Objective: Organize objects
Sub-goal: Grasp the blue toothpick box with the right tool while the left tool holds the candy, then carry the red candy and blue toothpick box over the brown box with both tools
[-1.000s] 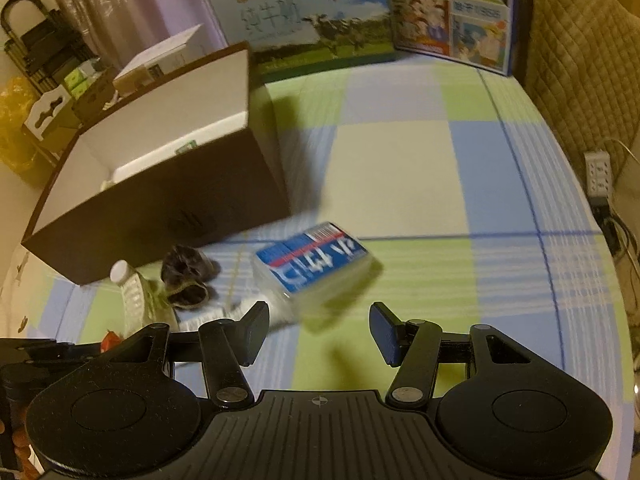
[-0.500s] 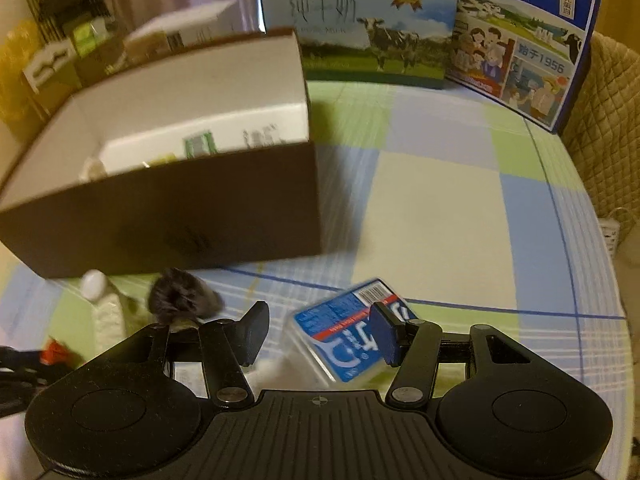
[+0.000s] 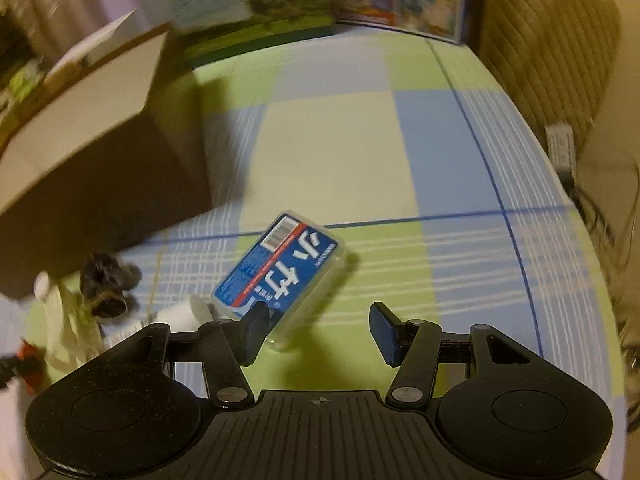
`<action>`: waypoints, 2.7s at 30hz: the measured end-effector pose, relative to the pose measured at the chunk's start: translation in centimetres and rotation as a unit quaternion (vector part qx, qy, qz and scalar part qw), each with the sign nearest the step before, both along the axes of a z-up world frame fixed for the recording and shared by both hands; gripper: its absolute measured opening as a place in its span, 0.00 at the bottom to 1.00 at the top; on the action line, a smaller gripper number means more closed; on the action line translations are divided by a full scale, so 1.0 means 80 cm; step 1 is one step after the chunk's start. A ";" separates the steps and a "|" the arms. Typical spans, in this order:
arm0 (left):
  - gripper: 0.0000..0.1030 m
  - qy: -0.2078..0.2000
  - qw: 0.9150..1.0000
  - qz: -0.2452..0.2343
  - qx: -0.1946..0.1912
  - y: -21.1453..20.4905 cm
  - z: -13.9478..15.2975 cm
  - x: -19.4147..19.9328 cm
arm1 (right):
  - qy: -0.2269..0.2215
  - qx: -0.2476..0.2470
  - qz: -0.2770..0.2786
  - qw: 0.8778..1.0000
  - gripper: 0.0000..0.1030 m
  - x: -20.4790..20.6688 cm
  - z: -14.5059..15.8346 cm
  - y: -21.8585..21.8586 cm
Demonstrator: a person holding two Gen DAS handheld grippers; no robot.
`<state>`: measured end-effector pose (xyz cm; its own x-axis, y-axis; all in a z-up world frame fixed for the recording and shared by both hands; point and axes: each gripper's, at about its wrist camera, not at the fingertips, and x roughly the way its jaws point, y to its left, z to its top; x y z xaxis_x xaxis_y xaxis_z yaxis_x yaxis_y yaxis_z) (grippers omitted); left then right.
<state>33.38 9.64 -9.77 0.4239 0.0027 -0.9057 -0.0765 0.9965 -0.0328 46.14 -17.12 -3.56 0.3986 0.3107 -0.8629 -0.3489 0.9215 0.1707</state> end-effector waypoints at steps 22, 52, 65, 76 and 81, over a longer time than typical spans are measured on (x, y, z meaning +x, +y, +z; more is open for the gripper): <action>0.23 0.000 1.000 0.013 -0.001 0.003 0.001 -0.002 | 0.004 -0.049 0.044 0.998 0.55 0.027 -0.034 0.092; 0.22 -0.015 1.000 -0.003 0.011 -0.008 0.020 -0.006 | 0.000 0.001 0.090 0.996 0.53 -0.038 -0.004 0.019; 0.22 -0.092 0.996 -0.013 0.011 -0.006 0.094 -0.010 | -0.055 0.072 0.162 0.983 0.53 -0.047 0.073 0.074; 0.22 -0.147 0.989 -0.028 0.022 -0.012 0.142 0.025 | -0.092 0.117 0.236 0.960 0.53 -0.037 0.118 0.169; 0.22 -0.165 0.985 -0.026 0.036 -0.007 0.156 0.056 | -0.110 0.128 0.262 0.950 0.53 -0.026 0.131 0.210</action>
